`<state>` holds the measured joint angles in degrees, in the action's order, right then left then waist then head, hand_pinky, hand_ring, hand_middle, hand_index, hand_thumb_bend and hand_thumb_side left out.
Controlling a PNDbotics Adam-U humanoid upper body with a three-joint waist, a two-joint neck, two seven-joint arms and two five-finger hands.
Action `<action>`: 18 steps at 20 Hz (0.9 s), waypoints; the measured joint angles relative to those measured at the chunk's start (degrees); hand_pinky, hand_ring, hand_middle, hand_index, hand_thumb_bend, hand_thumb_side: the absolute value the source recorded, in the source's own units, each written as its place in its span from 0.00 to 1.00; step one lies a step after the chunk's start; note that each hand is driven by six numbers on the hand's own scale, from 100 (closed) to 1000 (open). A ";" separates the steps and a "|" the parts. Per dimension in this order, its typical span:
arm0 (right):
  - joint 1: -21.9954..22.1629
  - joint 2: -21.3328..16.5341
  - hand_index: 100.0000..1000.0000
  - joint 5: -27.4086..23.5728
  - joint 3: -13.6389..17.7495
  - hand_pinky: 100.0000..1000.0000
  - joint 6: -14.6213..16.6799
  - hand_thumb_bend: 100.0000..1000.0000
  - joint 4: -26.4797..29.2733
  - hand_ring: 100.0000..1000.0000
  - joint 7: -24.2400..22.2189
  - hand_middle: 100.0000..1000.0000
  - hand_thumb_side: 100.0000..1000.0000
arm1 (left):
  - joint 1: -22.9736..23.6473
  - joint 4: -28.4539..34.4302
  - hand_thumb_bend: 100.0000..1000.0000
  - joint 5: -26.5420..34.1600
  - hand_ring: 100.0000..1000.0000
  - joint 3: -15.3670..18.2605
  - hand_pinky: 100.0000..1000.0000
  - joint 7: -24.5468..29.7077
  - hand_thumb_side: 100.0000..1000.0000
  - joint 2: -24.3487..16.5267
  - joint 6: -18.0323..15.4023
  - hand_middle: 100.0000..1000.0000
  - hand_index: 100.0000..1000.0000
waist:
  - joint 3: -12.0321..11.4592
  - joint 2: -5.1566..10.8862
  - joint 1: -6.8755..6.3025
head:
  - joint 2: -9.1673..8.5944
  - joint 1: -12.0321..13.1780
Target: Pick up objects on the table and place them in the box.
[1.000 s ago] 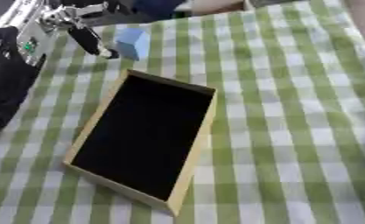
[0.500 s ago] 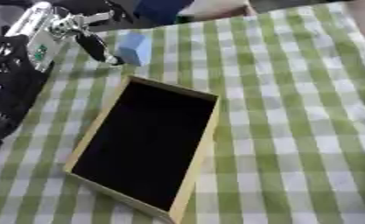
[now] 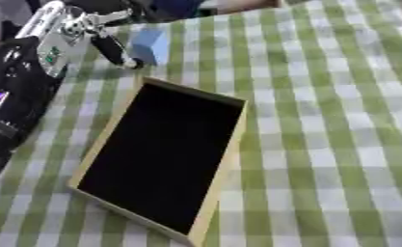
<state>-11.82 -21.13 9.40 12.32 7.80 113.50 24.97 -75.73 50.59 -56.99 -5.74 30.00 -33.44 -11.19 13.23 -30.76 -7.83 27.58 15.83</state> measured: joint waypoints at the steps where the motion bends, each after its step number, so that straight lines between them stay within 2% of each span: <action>1: -0.06 0.01 0.80 0.00 0.00 0.63 0.00 0.00 0.00 0.68 0.00 0.57 1.00 | 0.00 0.04 0.41 0.00 0.87 0.02 0.84 -0.32 0.05 -0.09 0.16 0.86 0.90 | 0.04 -0.11 -0.01 | -0.01 0.14; 11: -0.38 0.13 0.80 -0.03 -0.01 0.63 -0.02 0.00 0.00 0.68 -0.01 0.57 1.00 | -0.53 0.04 0.35 0.42 0.86 0.64 0.81 -1.23 0.04 -1.03 1.04 0.84 0.89 | 0.59 -1.37 -0.42 | -1.65 1.46; 18: -0.78 0.19 0.80 -0.12 -0.31 0.63 -0.11 0.00 0.00 0.68 -0.10 0.57 1.00 | -0.92 -0.32 0.26 0.60 0.78 1.08 0.75 -0.50 0.03 -1.39 1.77 0.74 0.84 | 0.90 -2.05 -0.58 | -2.53 1.93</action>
<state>-12.60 -20.94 9.29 12.02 7.69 113.50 24.87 -76.65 50.27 -56.39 -4.66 29.49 -34.84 -9.42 14.13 -32.81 -8.41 25.06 17.76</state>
